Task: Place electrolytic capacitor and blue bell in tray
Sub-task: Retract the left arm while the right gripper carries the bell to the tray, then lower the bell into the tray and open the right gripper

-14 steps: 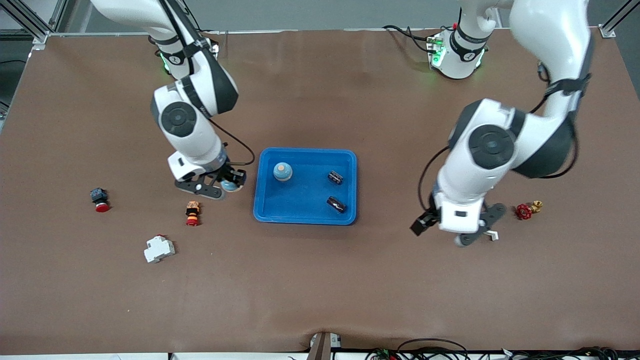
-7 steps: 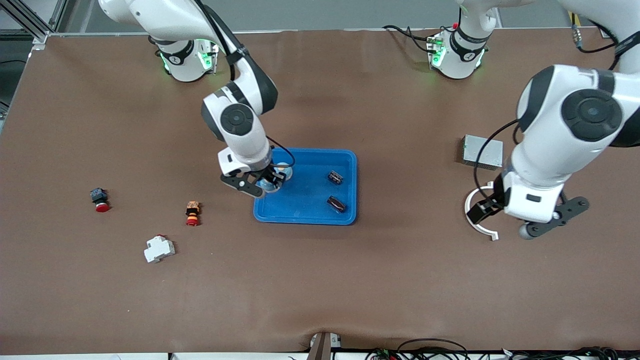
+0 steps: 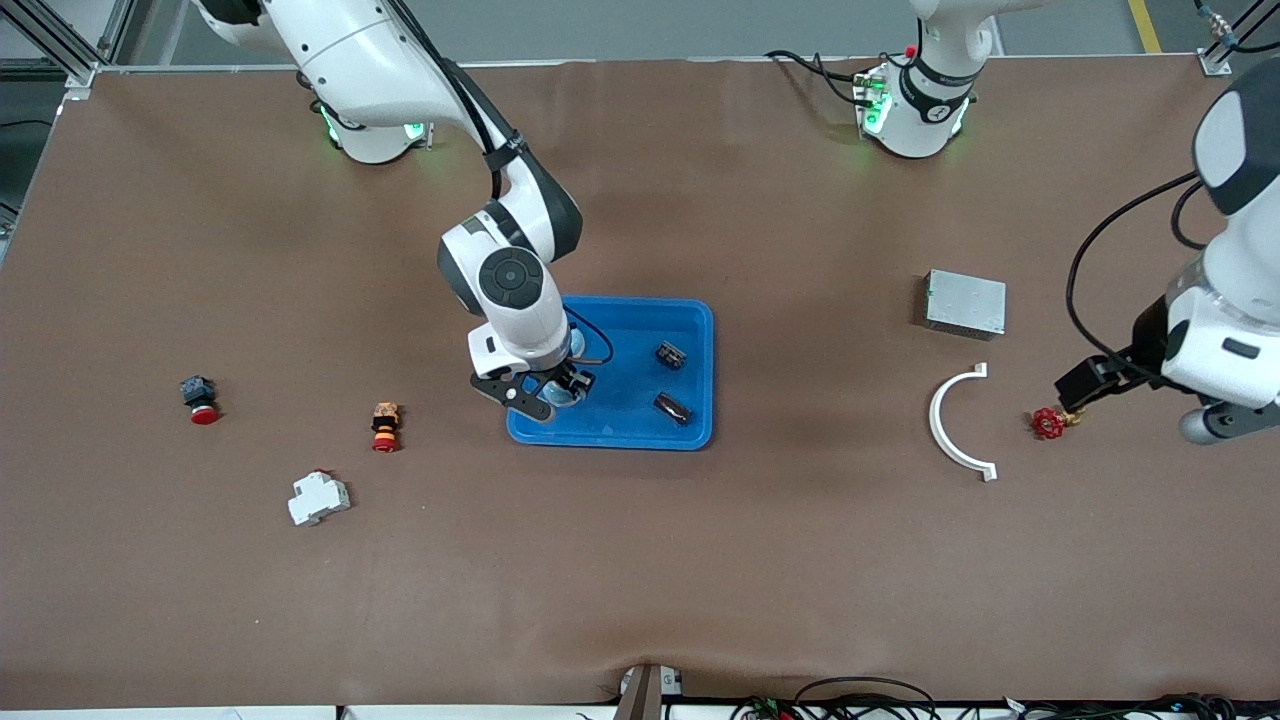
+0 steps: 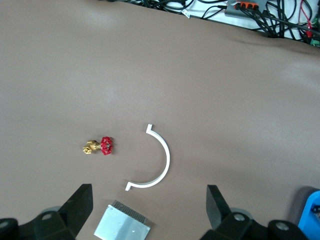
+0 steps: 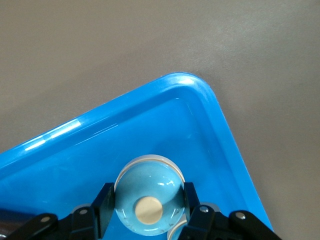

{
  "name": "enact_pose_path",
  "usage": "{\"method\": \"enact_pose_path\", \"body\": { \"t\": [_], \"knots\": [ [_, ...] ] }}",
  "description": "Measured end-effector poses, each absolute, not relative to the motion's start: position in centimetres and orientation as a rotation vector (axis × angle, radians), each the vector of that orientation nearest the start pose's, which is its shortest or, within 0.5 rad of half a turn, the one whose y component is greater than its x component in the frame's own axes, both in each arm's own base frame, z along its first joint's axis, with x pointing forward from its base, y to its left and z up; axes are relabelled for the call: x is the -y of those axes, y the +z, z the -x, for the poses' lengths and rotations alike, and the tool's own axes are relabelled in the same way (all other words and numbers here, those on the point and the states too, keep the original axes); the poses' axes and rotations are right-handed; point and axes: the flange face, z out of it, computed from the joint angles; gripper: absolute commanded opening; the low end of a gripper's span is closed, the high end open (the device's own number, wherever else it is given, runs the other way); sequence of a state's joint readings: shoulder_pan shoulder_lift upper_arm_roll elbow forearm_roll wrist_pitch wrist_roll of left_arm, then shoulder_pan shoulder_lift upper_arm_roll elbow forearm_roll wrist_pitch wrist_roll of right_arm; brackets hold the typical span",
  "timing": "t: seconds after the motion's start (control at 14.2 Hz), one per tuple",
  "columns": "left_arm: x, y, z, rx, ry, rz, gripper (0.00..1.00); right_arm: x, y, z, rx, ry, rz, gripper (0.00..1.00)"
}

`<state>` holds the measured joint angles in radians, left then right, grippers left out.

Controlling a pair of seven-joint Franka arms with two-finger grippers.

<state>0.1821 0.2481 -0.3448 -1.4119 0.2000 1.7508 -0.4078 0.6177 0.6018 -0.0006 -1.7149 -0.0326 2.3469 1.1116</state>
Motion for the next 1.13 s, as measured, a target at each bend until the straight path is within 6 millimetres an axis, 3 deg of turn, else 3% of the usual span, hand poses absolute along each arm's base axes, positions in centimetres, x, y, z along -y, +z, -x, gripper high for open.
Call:
{"method": "enact_pose_path", "body": {
  "t": [0.21,0.71,1.06,1.13],
  "knots": [
    [6.0,59.8,-61.9,0.323,-0.152,3.018,1.0,-39.1,23.5,-55.3,-0.718,-0.077,3.054,0.0],
    [2.4,62.6,-55.6,0.232,-0.078,3.064,1.0,-38.6,22.3,-55.7,-0.69,-0.127,3.072,0.0],
    [2.6,63.2,-54.9,0.192,-0.084,3.069,1.0,-38.0,20.3,-55.7,-0.672,-0.168,3.065,0.0],
    [2.6,63.2,-54.9,0.173,-0.083,3.069,1.0,-38.0,20.3,-55.7,-0.679,-0.169,3.063,0.44]
  ]
}}
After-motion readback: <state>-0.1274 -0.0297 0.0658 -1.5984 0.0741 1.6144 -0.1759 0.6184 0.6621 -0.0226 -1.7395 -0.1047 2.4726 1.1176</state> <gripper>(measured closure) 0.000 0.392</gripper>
